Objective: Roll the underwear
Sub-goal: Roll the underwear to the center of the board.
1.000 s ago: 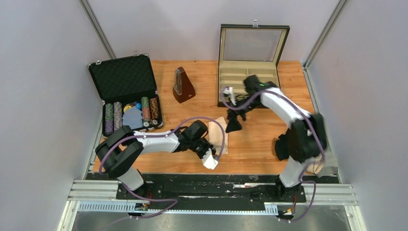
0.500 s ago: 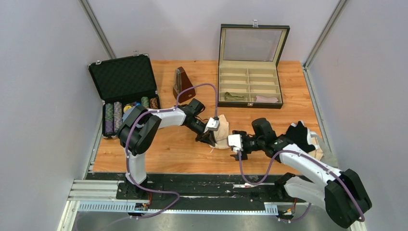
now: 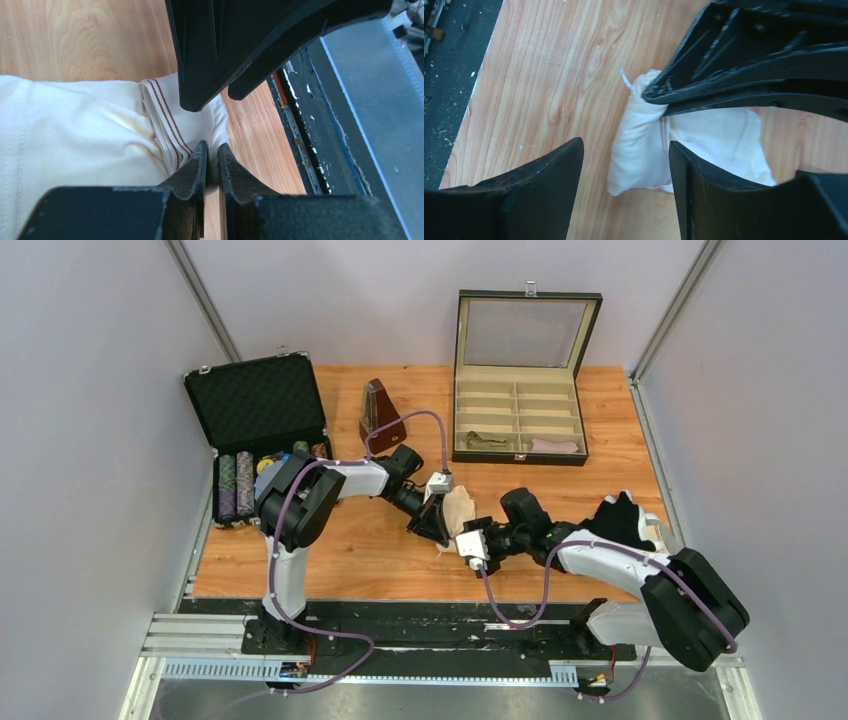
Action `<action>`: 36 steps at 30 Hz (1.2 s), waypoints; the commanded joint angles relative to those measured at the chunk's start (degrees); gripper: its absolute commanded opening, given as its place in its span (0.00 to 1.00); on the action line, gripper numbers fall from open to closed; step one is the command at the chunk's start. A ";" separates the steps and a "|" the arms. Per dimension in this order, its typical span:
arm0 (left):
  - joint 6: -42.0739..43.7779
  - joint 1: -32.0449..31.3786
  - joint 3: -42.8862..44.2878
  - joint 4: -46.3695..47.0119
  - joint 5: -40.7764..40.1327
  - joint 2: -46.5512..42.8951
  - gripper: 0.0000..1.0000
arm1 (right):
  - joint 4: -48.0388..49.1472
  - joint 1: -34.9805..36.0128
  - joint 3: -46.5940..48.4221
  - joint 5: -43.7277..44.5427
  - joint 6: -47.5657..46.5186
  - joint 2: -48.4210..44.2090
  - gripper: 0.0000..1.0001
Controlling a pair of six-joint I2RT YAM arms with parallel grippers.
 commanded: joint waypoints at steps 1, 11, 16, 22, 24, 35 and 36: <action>-4.79 1.77 2.20 1.16 3.40 1.79 0.03 | 2.28 0.48 2.18 -0.07 -1.76 3.52 0.63; -3.79 3.31 2.60 -1.24 4.90 2.83 0.03 | 8.02 1.81 6.90 9.59 5.00 12.60 0.34; -5.42 4.85 2.14 -3.96 2.78 1.97 0.03 | -7.03 1.26 14.27 7.40 7.40 13.67 0.04; -15.47 7.06 -0.38 -3.51 -0.31 -0.95 0.03 | -31.39 -1.19 26.08 -2.40 8.68 19.69 0.01; -20.42 7.26 -1.31 -0.87 -1.23 -1.53 0.02 | -37.38 -1.99 29.30 -4.33 9.04 23.38 0.01; -45.60 8.57 -3.84 12.77 -9.66 -0.33 0.00 | -58.12 -12.07 46.95 -13.25 11.67 46.17 0.00; -48.05 9.13 -3.94 13.69 -9.92 0.14 0.00 | -59.15 -12.68 47.88 -13.81 11.61 47.32 0.00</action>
